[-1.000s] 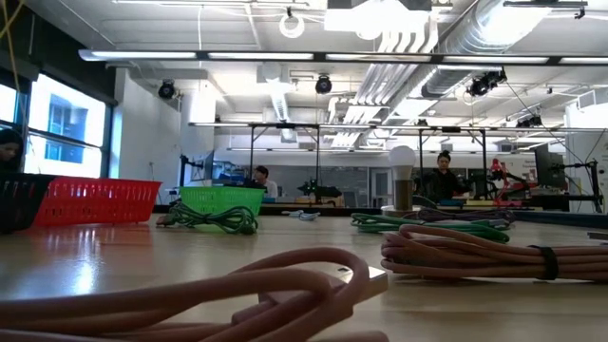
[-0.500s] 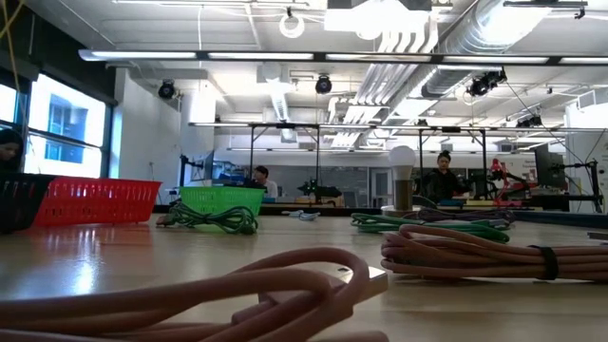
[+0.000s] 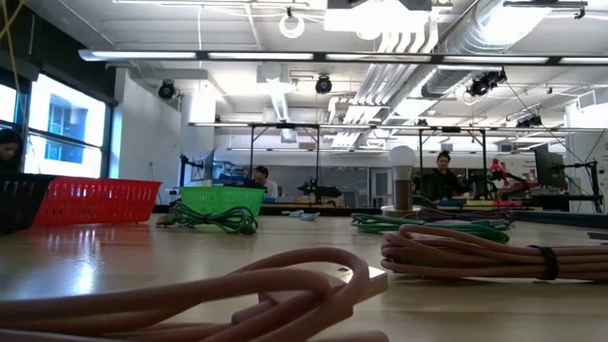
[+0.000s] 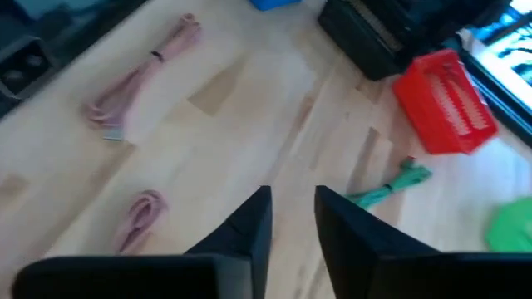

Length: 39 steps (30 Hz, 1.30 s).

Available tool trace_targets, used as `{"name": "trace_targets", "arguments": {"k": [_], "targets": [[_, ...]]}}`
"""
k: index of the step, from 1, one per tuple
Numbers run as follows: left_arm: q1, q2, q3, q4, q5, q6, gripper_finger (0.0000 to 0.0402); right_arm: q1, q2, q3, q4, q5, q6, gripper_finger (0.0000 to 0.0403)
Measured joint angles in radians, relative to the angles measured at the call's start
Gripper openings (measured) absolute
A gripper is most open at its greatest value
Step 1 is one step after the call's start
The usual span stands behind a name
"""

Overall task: Pick & Place USB Port
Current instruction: Put the right green charger cable into the green bin

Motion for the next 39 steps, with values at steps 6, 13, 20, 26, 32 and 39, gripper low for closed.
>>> {"name": "trace_targets", "arguments": {"k": [6, 13, 20, 26, 32, 39], "targets": [[0.184, 0.000, 0.000, -0.009, -0.203, 0.377, 0.0204, 0.000, -0.001, 0.000, -0.155, 0.119, 0.090, 0.0124], [0.459, 0.000, 0.000, -0.009, -0.224, 0.724, 0.0205, -0.061, -0.008, 0.000, -0.528, 0.125, 0.403, 0.0128], [0.681, 0.000, 0.000, -0.009, -0.087, 0.954, 0.0205, -0.130, -0.006, 0.000, -0.557, -0.107, 0.523, 0.0129], [0.772, 0.000, -0.017, -0.015, 0.027, 1.152, 0.0205, -0.158, 0.033, 0.000, -0.535, -0.117, 0.574, 0.0129], [0.806, 0.000, -0.062, -0.046, 0.094, 1.293, 0.0205, -0.164, 0.106, 0.000, -0.531, -0.018, 0.685, 0.0129], [0.803, 0.000, -0.141, -0.062, 0.150, 1.349, 0.0205, -0.164, 0.198, 0.000, -0.563, 0.014, 0.794, 0.0129]]}}
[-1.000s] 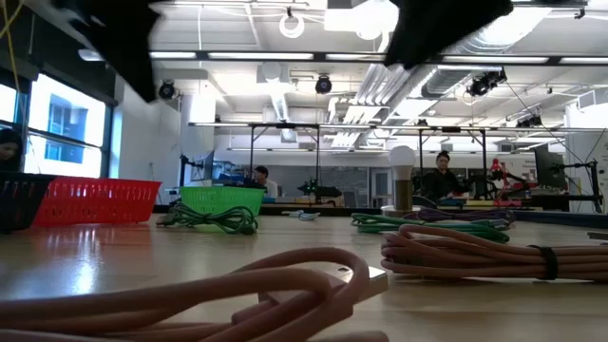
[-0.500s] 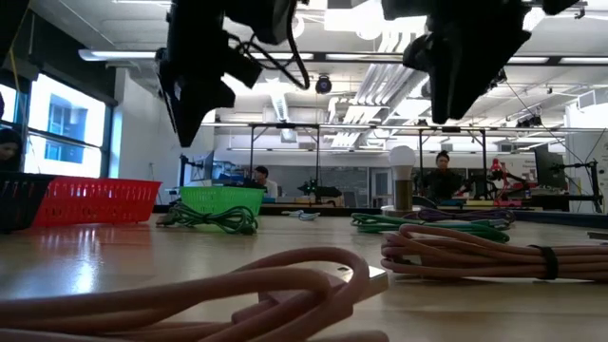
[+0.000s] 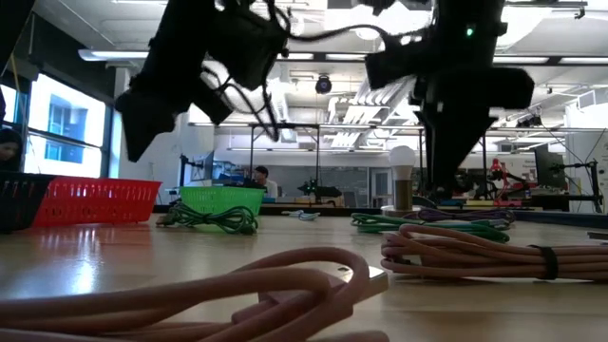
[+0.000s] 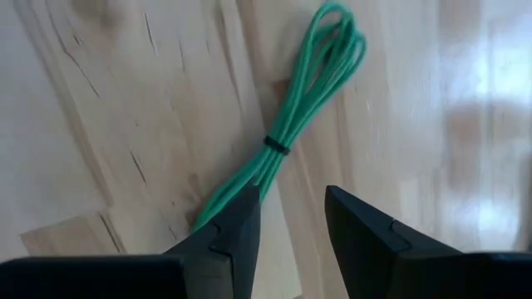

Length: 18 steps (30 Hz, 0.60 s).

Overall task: Pick & Place USB Port
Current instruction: Put the right green charger cable into the green bin

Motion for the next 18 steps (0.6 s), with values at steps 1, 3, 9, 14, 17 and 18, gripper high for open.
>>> {"name": "trace_targets", "arguments": {"k": [1, 3, 9, 14, 17, 18], "targets": [[0.000, 0.000, -0.010, 0.000, 0.012, 0.000, 0.0205, 0.000, 0.009, 0.000, -0.002, -0.009, 0.005, 0.0129], [0.000, 0.000, -0.029, 0.000, 0.045, 0.000, 0.0205, 0.000, 0.018, 0.000, -0.005, -0.018, 0.019, 0.0129], [-0.009, 0.000, -0.097, 0.000, 0.152, -0.008, 0.0204, 0.007, 0.033, 0.000, 0.001, -0.041, 0.045, 0.0129], [-0.030, 0.000, -0.138, -0.001, 0.233, -0.007, 0.0204, 0.009, 0.027, -0.061, 0.100, -0.106, 0.045, 0.0128], [-0.041, 0.000, -0.143, 0.001, 0.253, -0.006, 0.0204, 0.004, 0.023, -0.127, 0.185, -0.143, 0.044, 0.0128], [-0.044, 0.000, -0.143, 0.000, 0.251, -0.006, 0.0204, 0.001, 0.022, -0.144, 0.209, -0.143, 0.044, 0.0128]]}}
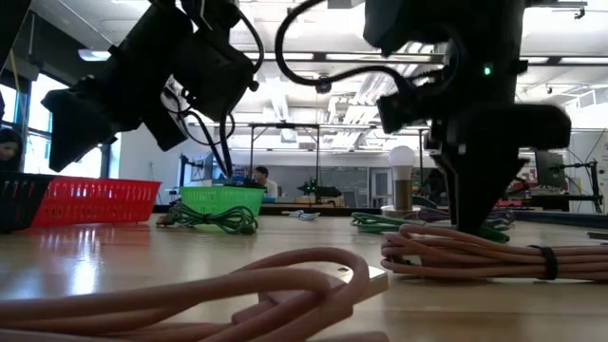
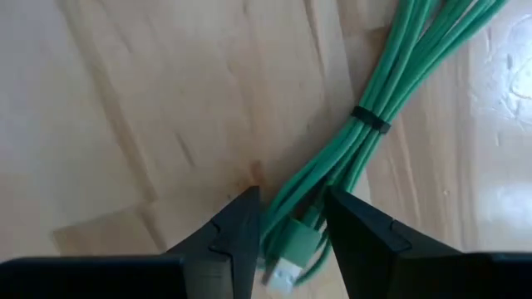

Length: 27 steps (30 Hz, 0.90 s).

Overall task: Pick & Place USB Port
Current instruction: Put the right green charger cable into the green bin

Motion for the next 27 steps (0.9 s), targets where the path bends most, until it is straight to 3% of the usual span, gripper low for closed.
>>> {"name": "trace_targets", "arguments": {"k": [10, 16, 18, 22, 27], "targets": [[-0.004, 0.000, 0.000, 0.000, -0.005, -0.002, 0.0204, -0.048, -0.018, -0.133, 0.157, -0.029, -0.031, 0.0128], [-0.004, 0.000, 0.000, 0.001, -0.001, -0.002, 0.0204, -0.056, -0.018, -0.135, 0.158, -0.004, -0.064, 0.0123], [-0.004, 0.000, 0.000, 0.001, -0.001, -0.003, 0.0204, -0.056, -0.017, -0.133, 0.158, 0.000, -0.089, 0.0104], [-0.004, 0.000, 0.000, 0.027, -0.002, -0.028, 0.0204, -0.057, -0.019, -0.133, 0.152, 0.026, -0.126, 0.0025], [-0.004, 0.000, -0.002, 0.089, -0.066, -0.055, 0.0204, -0.051, -0.023, -0.134, 0.153, 0.064, -0.145, 0.0008]]}}
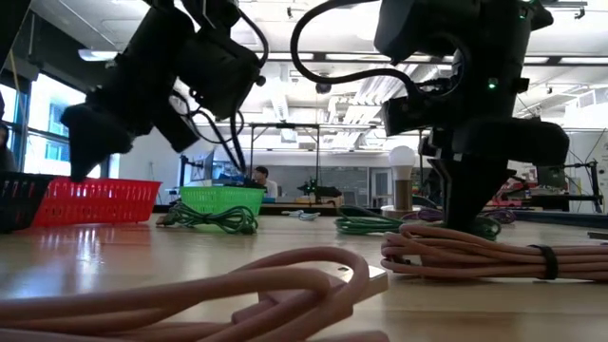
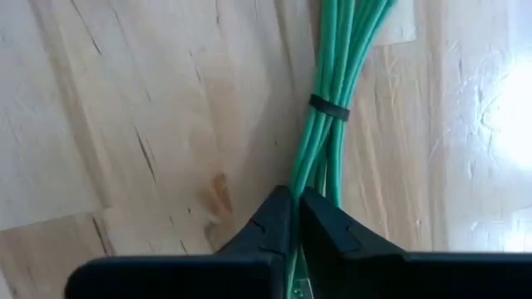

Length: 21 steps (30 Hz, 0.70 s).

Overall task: Pick & Place USB Port
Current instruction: Put the right green charger cable into the green bin

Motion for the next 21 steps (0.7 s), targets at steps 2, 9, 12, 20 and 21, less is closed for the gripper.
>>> {"name": "trace_targets", "arguments": {"k": [2, 9, 12, 20, 21], "targets": [[0.000, 0.000, 0.000, 0.031, -0.027, -0.001, 0.0204, 0.006, -0.014, -0.003, -0.003, 0.033, -0.008, 0.0005], [-0.017, 0.000, 0.000, 0.048, -0.060, 0.031, 0.0204, 0.044, -0.180, -0.006, -0.094, 0.134, 0.044, 0.0002], [-0.032, 0.000, 0.018, 0.033, -0.076, 0.058, 0.0204, 0.084, -0.281, -0.009, -0.180, 0.173, 0.098, 0.0002], [-0.117, 0.001, 0.219, 0.041, -0.411, 0.131, 0.0204, 0.238, -0.572, -0.005, -0.216, 0.363, 0.184, 0.0001], [-0.134, 0.000, 0.256, 0.039, -0.492, 0.132, 0.0204, 0.257, -0.595, -0.004, -0.213, 0.388, 0.187, 0.0001]]}}
